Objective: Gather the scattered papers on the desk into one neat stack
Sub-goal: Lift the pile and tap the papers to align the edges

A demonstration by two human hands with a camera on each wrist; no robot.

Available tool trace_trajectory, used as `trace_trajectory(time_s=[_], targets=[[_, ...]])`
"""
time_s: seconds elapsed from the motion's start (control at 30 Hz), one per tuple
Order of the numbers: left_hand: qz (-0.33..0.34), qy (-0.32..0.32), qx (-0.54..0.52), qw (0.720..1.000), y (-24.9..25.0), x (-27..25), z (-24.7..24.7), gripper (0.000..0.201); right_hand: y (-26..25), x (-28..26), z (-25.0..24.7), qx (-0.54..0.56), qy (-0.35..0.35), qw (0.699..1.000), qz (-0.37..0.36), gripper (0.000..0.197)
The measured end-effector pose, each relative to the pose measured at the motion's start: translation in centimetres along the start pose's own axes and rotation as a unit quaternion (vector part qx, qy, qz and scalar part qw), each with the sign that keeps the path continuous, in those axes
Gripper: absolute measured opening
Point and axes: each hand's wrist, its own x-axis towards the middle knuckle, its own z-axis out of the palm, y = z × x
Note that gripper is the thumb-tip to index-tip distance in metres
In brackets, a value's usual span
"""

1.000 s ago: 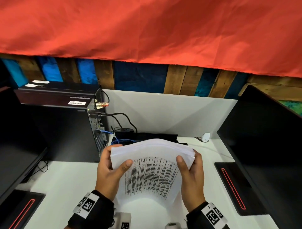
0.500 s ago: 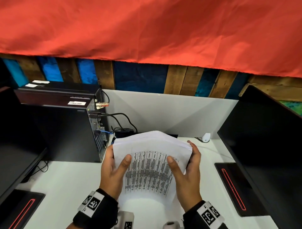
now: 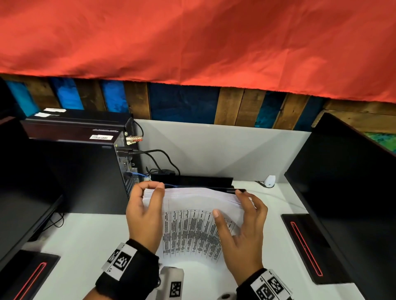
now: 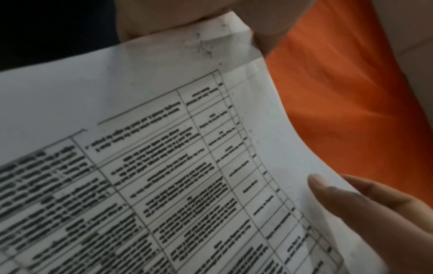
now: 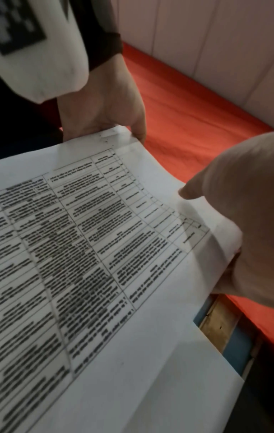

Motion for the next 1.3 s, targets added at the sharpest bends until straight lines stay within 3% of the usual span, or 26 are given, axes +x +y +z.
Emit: trace_trajectory(time_s=[0.2, 0.3, 0.37, 0.47, 0.57, 0.77, 0.9, 1.03, 1.2, 1.3], targets=[[-0.010, -0.014, -0.019, 1.000, 0.3, -0.6, -0.3, 0.007, 0.2, -0.4, 0.1, -0.004, 0.009, 1.000, -0.013, 0.053], [-0.011, -0.039, -0.050, 0.998, -0.1, -0.9, -0.7, 0.028, 0.1, -0.3, 0.0, -0.003, -0.001, 1.000, -0.022, 0.057], [-0.017, -0.067, -0.075, 0.995, -0.6, -1.1, -1.2, 0.046, 0.3, -0.2, -0.2, 0.011, 0.005, 0.999, -0.030, 0.071], [-0.032, -0.139, -0.090, 0.986, -1.6, -1.1, -2.2, 0.070, 1.0, -0.1, -0.2, 0.127, -0.005, 0.989, 0.074, 0.092], [-0.053, -0.171, -0.079, 0.981, -2.6, -1.4, -2.5, 0.084, 1.8, -0.5, 0.1, 0.186, -0.046, 0.970, 0.147, 0.076], [-0.076, -0.169, -0.065, 0.981, -4.6, -1.6, -2.8, 0.081, 2.3, -0.8, 0.2, 0.216, -0.059, 0.956, 0.190, 0.064], [-0.162, -0.261, -0.041, 0.951, -6.0, -0.7, -3.5, 0.084, 4.3, -0.1, 0.0, 0.222, -0.135, 0.931, 0.256, 0.059], [-0.235, -0.279, 0.011, 0.931, -8.3, 0.5, -4.3, 0.085, 5.5, 0.8, -0.1, 0.225, -0.226, 0.894, 0.314, 0.040], [-0.210, -0.273, 0.002, 0.939, -7.3, 1.2, -3.5, 0.052, 4.9, 2.0, -0.4, 0.246, -0.207, 0.899, 0.298, 0.044], [-0.209, -0.292, -0.002, 0.933, -7.0, 1.3, -3.4, 0.049, 5.2, 2.1, -0.5, 0.253, -0.199, 0.898, 0.299, 0.051]])
